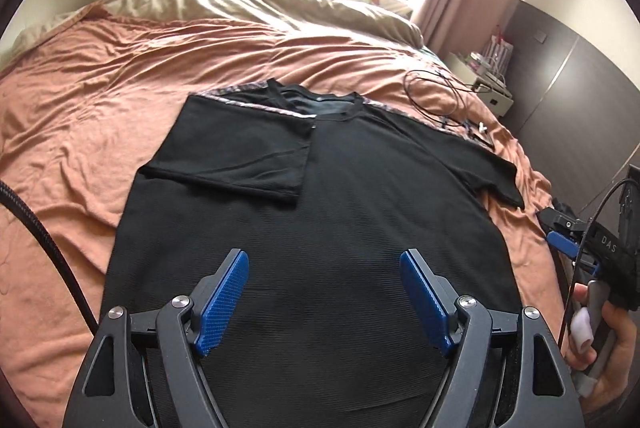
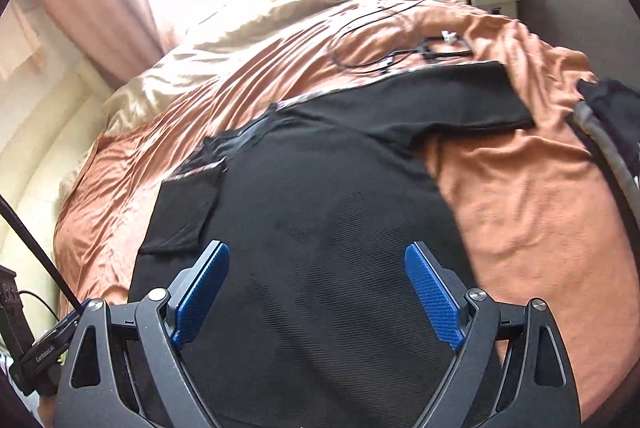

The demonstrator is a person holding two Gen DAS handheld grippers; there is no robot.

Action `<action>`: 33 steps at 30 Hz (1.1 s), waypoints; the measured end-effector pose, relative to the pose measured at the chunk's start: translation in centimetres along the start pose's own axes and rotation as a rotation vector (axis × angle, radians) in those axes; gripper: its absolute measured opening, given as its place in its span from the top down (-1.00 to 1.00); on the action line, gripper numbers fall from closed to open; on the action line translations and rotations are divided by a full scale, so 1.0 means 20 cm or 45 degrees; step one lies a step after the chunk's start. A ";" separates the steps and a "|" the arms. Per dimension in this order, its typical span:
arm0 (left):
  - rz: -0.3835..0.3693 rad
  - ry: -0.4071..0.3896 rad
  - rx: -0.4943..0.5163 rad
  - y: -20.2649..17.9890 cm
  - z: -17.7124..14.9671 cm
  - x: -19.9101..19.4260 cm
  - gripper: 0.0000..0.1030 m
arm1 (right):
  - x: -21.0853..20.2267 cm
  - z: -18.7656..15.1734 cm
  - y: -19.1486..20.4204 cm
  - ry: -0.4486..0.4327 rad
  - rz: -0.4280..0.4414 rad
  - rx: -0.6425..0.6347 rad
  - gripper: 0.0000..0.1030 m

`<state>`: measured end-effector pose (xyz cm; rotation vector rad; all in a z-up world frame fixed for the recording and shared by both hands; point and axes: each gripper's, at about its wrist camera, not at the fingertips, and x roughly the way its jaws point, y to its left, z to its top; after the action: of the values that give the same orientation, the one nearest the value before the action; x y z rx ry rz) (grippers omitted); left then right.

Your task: Fold small clothes

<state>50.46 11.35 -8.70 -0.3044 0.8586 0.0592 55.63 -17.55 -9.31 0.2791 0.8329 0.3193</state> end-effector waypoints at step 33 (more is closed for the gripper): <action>-0.188 0.148 0.265 -0.77 0.38 0.94 0.03 | 0.40 0.20 -0.85 -0.141 0.168 0.675 -0.09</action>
<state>70.99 -2.60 -14.43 -0.1761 0.9466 -0.1861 66.63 -30.60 -18.33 0.8417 0.7807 0.1986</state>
